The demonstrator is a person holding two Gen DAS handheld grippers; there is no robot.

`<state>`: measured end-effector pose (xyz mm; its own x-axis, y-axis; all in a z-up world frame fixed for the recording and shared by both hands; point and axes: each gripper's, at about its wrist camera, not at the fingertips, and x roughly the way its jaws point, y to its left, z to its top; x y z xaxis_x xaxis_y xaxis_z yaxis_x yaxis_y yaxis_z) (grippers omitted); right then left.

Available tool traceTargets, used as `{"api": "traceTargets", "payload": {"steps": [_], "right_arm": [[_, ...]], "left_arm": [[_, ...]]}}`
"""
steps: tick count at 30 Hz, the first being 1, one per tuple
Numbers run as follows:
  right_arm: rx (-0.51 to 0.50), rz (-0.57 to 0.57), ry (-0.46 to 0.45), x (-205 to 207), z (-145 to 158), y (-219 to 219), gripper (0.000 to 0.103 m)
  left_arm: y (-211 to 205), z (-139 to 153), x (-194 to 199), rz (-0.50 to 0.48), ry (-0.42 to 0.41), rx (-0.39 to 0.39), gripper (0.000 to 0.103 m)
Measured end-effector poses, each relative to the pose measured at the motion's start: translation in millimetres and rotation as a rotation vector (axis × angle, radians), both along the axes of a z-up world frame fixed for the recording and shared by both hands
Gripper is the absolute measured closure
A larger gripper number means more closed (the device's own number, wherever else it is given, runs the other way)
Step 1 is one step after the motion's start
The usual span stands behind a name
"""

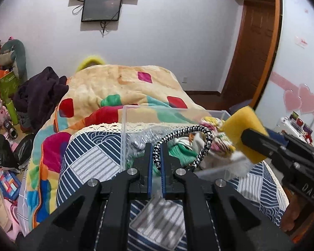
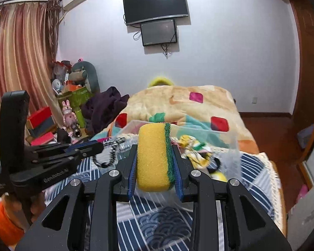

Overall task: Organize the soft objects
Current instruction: 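Lower the chain and sponge into the clear box and open both grippers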

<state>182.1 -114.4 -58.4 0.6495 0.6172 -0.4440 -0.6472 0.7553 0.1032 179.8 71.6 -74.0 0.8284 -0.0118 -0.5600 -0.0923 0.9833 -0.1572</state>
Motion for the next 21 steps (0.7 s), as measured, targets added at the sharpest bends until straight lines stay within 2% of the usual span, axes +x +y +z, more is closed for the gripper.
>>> {"api": "traceTargets", "payload": {"steps": [5,10,15,21], "right_arm": [[0.0,-0.004,0.037,15.9,-7.7,14.9,0.076],[-0.008,-0.006,0.098,34.2,-22.6,24.8,0.076],[-0.045,-0.004,0.153,43.1,-40.7,30.5,0.076],[-0.075,0.0,0.166,39.7,-43.4,31.2,0.074]], "left_arm": [[1.2,-6.9,17.6,0.025,0.011,0.035,0.097],[1.2,-21.4,34.3,0.031,0.055,0.051,0.097],[-1.5,-35.7,41.1,-0.004,0.103,0.044,0.097],[-0.7,-34.0,33.4,-0.028,0.098,0.014,0.093]]}}
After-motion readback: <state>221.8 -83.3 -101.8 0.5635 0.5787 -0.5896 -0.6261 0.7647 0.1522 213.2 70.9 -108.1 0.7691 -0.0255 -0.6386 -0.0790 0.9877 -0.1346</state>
